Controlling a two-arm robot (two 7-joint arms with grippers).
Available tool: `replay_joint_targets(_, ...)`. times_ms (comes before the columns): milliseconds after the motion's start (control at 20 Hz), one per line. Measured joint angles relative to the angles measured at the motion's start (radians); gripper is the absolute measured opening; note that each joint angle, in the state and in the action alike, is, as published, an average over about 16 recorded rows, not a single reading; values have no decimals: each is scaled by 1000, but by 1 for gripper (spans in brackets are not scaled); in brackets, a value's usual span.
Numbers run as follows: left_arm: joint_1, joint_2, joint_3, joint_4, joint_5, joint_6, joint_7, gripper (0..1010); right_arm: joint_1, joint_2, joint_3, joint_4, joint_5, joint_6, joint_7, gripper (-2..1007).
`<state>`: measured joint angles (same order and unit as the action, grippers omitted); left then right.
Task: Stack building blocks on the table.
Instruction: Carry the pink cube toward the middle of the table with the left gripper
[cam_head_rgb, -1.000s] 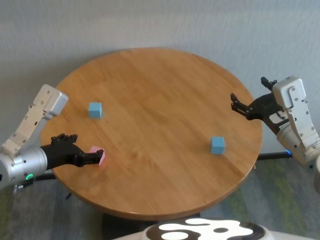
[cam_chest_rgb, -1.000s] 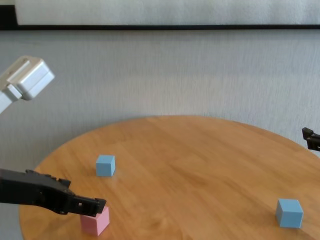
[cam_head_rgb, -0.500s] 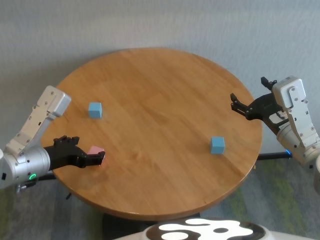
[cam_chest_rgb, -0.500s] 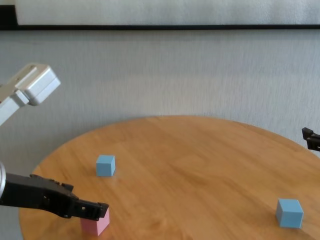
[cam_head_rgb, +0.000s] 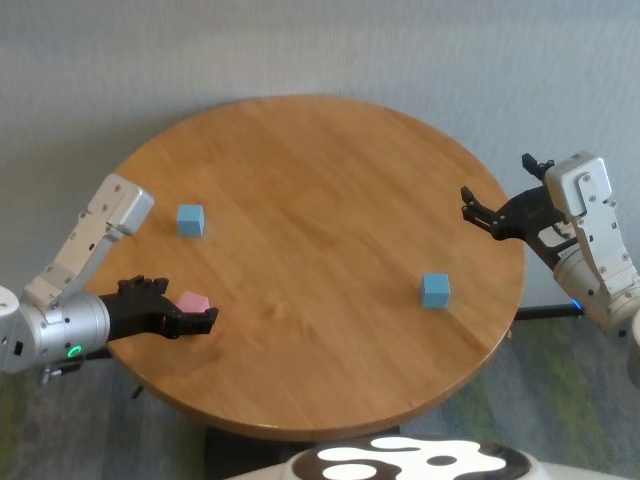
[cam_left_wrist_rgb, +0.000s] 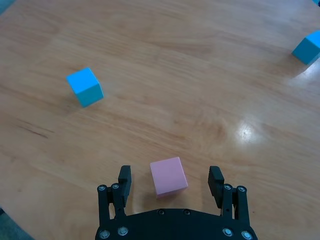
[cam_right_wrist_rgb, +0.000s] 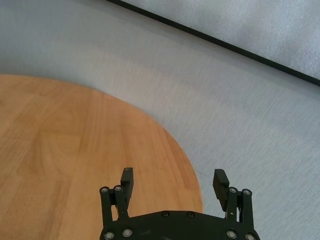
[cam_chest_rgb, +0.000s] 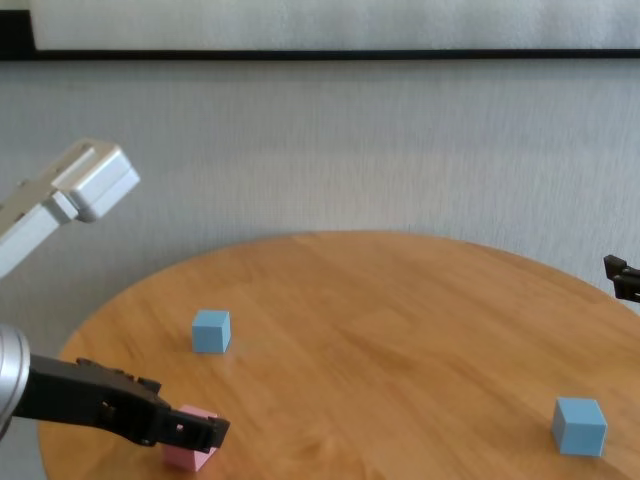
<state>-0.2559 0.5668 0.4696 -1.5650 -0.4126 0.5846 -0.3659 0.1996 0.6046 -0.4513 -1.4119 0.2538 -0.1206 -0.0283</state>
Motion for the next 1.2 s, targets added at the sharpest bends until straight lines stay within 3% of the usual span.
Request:
replay_joint_targets(450, -19, -26, 6, 37, 26, 9, -12, 1001, 0, 0, 0, 0, 0, 0, 0, 1005)
replay_joint_targets(1200, -34, -70, -11, 87, 59, 44, -3, 1001, 0, 0, 0, 0, 0, 0, 0, 1005)
